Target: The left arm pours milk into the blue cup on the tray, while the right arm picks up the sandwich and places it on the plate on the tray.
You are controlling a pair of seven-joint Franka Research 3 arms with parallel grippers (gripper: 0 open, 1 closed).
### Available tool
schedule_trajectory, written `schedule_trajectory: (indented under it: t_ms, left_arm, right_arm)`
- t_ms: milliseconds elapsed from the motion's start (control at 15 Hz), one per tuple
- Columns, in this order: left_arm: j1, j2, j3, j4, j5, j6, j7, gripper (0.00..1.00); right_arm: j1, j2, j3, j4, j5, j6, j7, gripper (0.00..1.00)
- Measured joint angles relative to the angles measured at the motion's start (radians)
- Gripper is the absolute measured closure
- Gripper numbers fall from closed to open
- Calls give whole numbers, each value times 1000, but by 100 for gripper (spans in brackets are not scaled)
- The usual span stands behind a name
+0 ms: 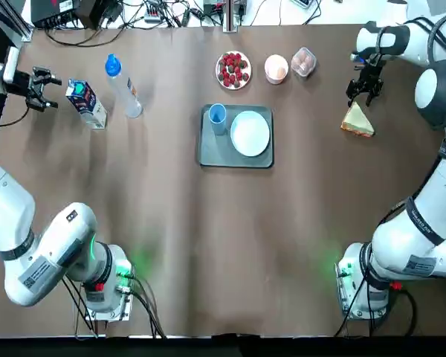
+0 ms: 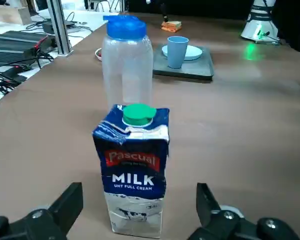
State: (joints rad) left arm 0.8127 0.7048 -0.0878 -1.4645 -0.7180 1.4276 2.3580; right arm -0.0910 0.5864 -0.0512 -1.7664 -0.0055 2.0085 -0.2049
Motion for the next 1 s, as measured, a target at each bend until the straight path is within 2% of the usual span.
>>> schedule_trajectory:
  t_ms: [333, 667, 867, 1000]
  left_arm:
    - [-2, 90, -2, 3, 0, 1, 70, 0]
    - [-3, 135, -5, 13, -1, 1, 98, 0]
    - [-3, 155, -6, 15, -43, 1, 105, 0]
    - [-3, 164, -6, 18, -53, 1, 127, 0]
  right_arm:
    - [1, 2, 1, -24, 0, -14, 1, 4]
    - [9, 2, 4, -41, 0, -24, 22, 6]
    - [9, 2, 5, -49, 0, -26, 24, 8]
    - [10, 2, 5, -50, 0, -45, 24, 22]
